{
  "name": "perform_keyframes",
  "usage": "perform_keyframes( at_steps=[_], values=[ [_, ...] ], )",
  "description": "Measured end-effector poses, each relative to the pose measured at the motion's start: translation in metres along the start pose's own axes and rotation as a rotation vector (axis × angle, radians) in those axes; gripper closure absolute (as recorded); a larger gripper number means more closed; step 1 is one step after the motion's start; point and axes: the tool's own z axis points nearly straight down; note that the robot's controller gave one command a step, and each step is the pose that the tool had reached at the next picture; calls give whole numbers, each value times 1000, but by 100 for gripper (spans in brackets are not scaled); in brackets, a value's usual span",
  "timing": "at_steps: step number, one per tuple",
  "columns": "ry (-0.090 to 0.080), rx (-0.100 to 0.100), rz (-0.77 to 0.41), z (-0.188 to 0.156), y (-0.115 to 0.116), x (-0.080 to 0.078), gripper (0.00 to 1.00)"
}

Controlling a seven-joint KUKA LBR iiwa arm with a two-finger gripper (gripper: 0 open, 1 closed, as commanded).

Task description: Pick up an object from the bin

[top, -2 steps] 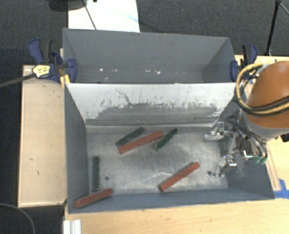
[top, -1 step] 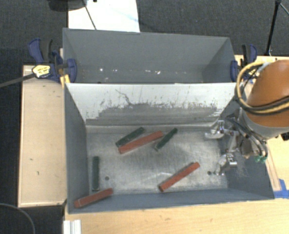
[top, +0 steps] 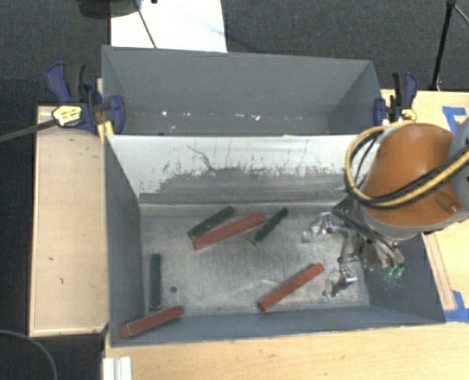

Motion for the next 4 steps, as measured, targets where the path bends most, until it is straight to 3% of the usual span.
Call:
perform_keyframes(
  at_steps=[1,2,3,4],
  values=[
    [1,-1,-323,10,54,-9,0],
    [3,-3,-398,18,61,-12,0],
    [-4,0,-477,93,23,-1,0],
    [-14,3,-478,99,10,-3,100]
  ],
)
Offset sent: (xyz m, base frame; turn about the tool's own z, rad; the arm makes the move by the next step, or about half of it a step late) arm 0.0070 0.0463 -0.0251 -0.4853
